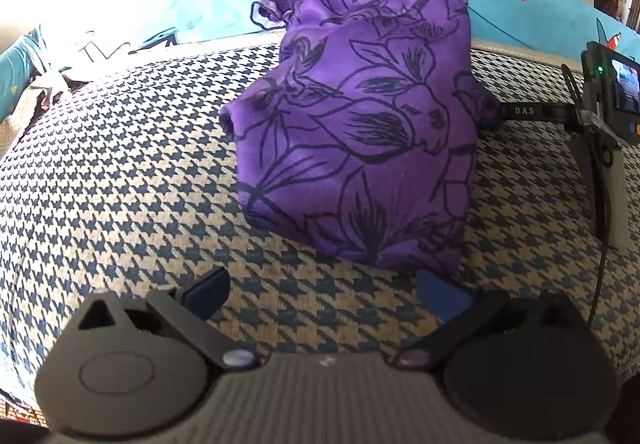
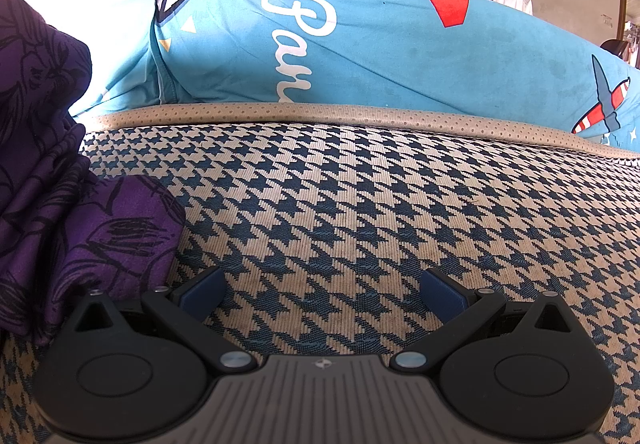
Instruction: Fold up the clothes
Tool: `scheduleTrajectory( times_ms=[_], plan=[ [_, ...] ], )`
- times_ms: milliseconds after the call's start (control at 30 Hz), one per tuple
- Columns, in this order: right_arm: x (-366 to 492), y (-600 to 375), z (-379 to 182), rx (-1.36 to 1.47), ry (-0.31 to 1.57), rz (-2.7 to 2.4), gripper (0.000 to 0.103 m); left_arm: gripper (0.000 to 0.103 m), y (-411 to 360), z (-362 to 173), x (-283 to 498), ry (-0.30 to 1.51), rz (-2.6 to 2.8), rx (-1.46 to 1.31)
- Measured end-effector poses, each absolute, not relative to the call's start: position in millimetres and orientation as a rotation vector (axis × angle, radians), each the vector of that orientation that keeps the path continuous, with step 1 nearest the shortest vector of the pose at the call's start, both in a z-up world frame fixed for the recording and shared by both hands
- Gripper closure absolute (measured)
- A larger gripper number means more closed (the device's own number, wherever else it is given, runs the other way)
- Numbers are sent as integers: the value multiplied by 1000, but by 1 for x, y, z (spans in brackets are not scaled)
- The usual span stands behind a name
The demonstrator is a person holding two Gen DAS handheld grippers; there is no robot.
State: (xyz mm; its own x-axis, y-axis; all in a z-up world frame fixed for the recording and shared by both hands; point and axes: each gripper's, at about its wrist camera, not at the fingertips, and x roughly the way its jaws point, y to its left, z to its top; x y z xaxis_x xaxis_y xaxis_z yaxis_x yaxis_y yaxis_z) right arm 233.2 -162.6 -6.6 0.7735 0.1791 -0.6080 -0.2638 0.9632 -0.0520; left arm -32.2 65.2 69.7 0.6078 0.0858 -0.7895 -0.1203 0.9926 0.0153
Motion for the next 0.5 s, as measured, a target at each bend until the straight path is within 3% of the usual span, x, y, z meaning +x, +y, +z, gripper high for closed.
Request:
scheduleTrajectory(
  times_ms=[500],
  plan=[
    [233,-163,-6,-137,643,241,0,0,51,67,-29,891,123,37]
  ],
)
